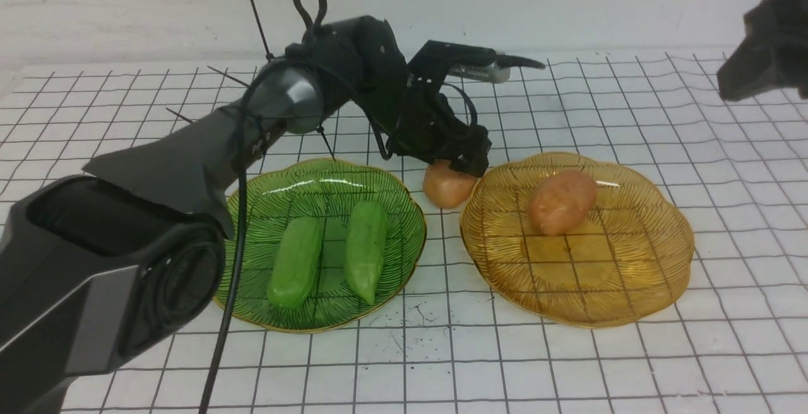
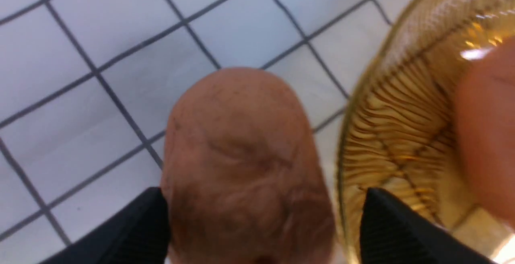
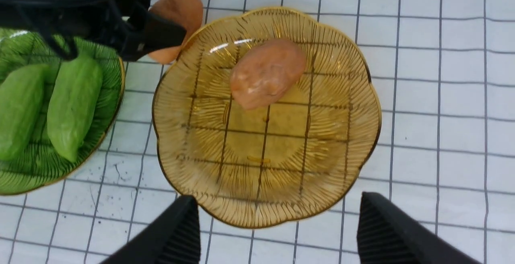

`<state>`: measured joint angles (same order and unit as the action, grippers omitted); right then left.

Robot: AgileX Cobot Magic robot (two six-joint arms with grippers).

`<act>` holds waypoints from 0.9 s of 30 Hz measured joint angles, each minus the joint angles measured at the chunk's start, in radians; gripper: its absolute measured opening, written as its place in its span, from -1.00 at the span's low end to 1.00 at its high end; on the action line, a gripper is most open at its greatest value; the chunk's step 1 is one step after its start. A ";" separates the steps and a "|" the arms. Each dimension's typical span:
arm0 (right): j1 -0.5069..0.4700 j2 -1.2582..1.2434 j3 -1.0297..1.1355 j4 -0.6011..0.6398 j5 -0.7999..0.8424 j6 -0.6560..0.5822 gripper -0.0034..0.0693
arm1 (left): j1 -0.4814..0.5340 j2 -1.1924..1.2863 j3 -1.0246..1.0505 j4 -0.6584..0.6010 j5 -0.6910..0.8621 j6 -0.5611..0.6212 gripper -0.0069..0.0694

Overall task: Put different types of vegetables on the plate.
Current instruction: 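Pick up the potato beside the plates and place it on a plate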

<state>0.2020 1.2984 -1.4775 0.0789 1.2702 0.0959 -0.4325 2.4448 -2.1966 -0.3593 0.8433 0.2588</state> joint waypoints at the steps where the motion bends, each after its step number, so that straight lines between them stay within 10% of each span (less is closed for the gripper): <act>1: 0.000 -0.007 0.002 0.000 0.000 0.000 0.41 | 0.000 0.005 0.000 0.000 -0.006 -0.008 0.63; 27: 0.000 -0.109 0.010 -0.030 0.000 0.000 0.40 | -0.079 -0.145 -0.008 -0.049 0.382 -0.003 0.43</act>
<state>0.2020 1.1891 -1.4679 0.0494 1.2702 0.0959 -0.5112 2.2998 -2.2051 -0.4087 1.2250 0.2556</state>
